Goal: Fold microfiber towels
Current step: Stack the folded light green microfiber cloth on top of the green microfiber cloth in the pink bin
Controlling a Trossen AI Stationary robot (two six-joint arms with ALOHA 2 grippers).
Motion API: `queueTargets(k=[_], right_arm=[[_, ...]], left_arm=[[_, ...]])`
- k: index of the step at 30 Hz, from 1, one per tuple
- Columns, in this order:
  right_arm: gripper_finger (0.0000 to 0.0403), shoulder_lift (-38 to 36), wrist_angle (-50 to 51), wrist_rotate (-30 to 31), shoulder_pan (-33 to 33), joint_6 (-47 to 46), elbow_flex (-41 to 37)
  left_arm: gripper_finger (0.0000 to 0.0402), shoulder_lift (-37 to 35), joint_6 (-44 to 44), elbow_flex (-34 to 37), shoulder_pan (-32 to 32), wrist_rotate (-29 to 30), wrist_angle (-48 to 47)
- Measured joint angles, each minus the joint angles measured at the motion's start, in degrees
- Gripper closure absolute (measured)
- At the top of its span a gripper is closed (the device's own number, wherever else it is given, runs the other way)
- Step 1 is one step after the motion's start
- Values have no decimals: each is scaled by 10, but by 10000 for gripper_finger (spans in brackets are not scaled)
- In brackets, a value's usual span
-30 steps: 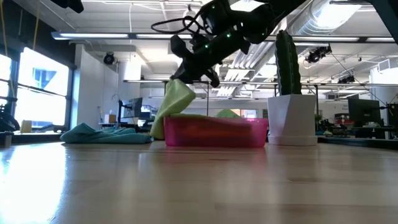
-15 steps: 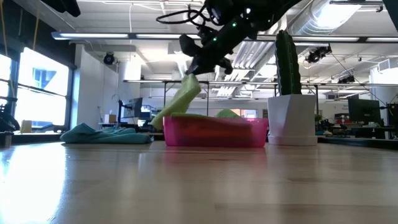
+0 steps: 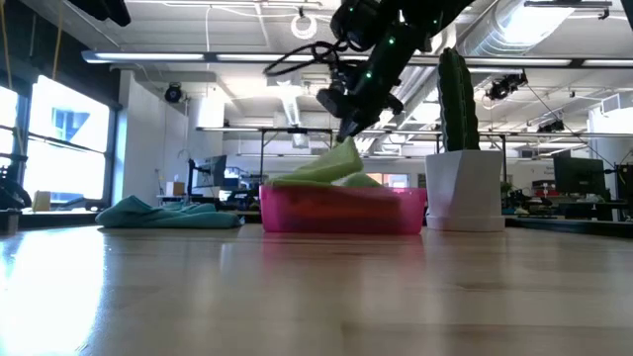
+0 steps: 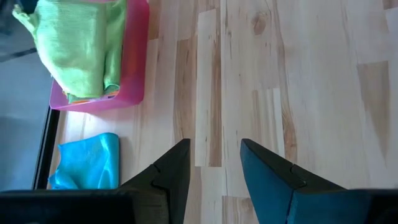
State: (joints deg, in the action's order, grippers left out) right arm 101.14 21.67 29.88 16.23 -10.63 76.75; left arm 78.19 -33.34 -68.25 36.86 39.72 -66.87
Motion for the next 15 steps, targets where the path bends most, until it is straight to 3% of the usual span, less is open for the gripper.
queueTargets(k=[9,15], right_arm=[[393,0,35,-65,32,50,0],[298,0,42,-74,34,76,0]], left_arm=[[271,0,1,0,0,0,0],[271,0,2,0,-11,32,0]])
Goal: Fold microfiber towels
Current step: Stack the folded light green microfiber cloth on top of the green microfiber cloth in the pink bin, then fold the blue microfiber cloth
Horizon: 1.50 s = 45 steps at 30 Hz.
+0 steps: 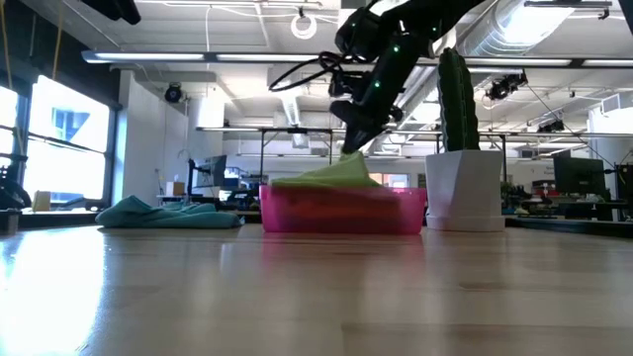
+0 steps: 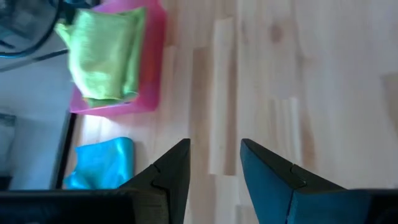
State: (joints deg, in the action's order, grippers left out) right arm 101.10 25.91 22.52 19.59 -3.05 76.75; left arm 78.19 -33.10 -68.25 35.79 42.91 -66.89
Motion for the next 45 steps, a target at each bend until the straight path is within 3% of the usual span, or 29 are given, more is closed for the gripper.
queueTargets(k=[4,8,14,20,27,32,36,39,41,45], right_arm=[[225,-25,6,-2,-1,-67,0],[188,-68,32,-37,-4,-101,0],[179,-109,72,-149,-53,-138,0],[179,-97,77,-184,-161,-151,0],[179,-73,75,-133,-290,-154,0],[179,-58,69,-93,-362,-210,0],[179,-49,58,-38,-406,-257,0],[179,-43,56,4,-434,-288,0],[179,-40,55,28,-448,-311,0],[179,-39,54,68,-468,-337,0]], left_arm=[[271,0,20,0,-26,16,-9],[271,0,32,0,-74,14,-42],[271,0,80,2,-179,13,-92],[271,0,228,75,-299,-36,-17],[271,0,391,198,-461,-118,247],[271,0,442,247,-548,-189,435],[271,0,399,249,-601,-195,472],[271,0,353,251,-633,-233,466],[271,0,353,263,-649,-266,468],[271,0,343,291,-673,-274,481]])
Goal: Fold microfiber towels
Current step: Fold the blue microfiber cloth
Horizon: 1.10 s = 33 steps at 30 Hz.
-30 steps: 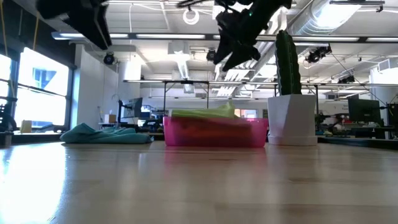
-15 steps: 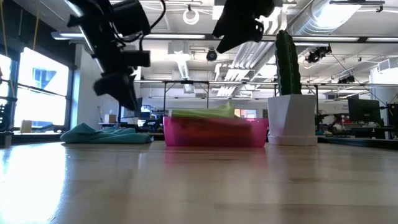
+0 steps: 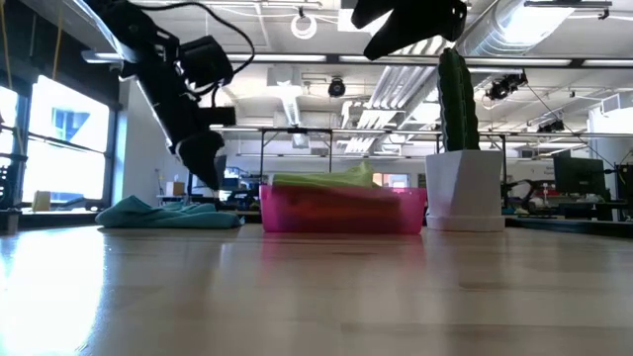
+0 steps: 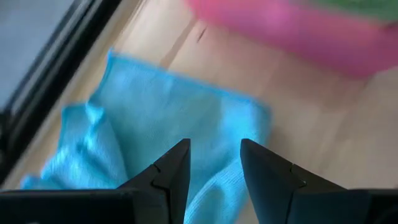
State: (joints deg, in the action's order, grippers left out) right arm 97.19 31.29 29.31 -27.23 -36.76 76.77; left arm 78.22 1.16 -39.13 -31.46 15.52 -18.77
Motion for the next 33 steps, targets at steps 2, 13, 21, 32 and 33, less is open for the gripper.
queueTargets(k=[2,13,21,32,33], right_arm=[[179,0,0,17,-6,-5,0],[179,0,-3,-19,-10,-3,0],[179,0,-3,-103,-10,68,0],[179,0,-3,-107,-10,147,0],[179,0,-3,-107,-10,145,0]], left_arm=[[271,0,-25,11,-8,0,-5],[271,19,-129,87,12,-84,-7],[271,22,-189,110,118,-90,10],[271,28,-298,118,332,-174,193],[271,28,-312,117,354,-170,210]])
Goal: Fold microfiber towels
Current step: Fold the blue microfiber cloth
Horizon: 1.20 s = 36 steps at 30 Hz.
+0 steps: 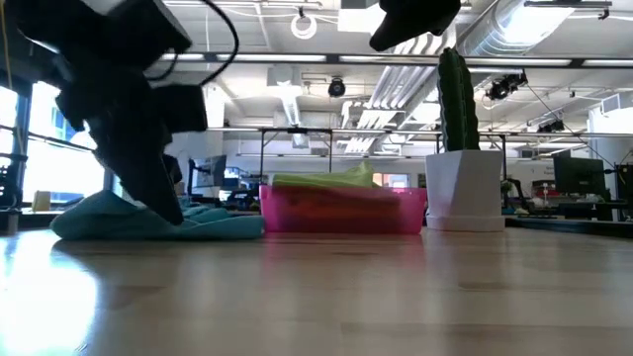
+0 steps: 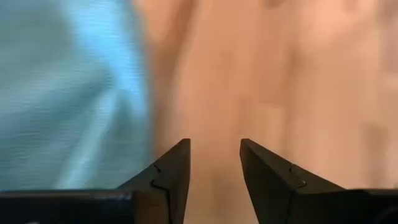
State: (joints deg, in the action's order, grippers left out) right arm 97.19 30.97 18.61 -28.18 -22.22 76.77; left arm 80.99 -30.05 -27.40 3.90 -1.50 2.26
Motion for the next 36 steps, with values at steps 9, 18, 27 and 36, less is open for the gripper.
queueTargets(k=[9,18,27,36], right_arm=[[179,0,-4,0,0,-2,0],[179,0,-7,0,0,-2,0],[179,0,-8,0,0,-2,0],[179,0,-8,0,0,-2,0]], left_arm=[[271,-13,-15,-5,150,41,83],[271,-23,139,-62,145,293,-57],[271,-24,-14,-83,36,374,-360],[271,-16,-25,-14,-29,241,-337]])
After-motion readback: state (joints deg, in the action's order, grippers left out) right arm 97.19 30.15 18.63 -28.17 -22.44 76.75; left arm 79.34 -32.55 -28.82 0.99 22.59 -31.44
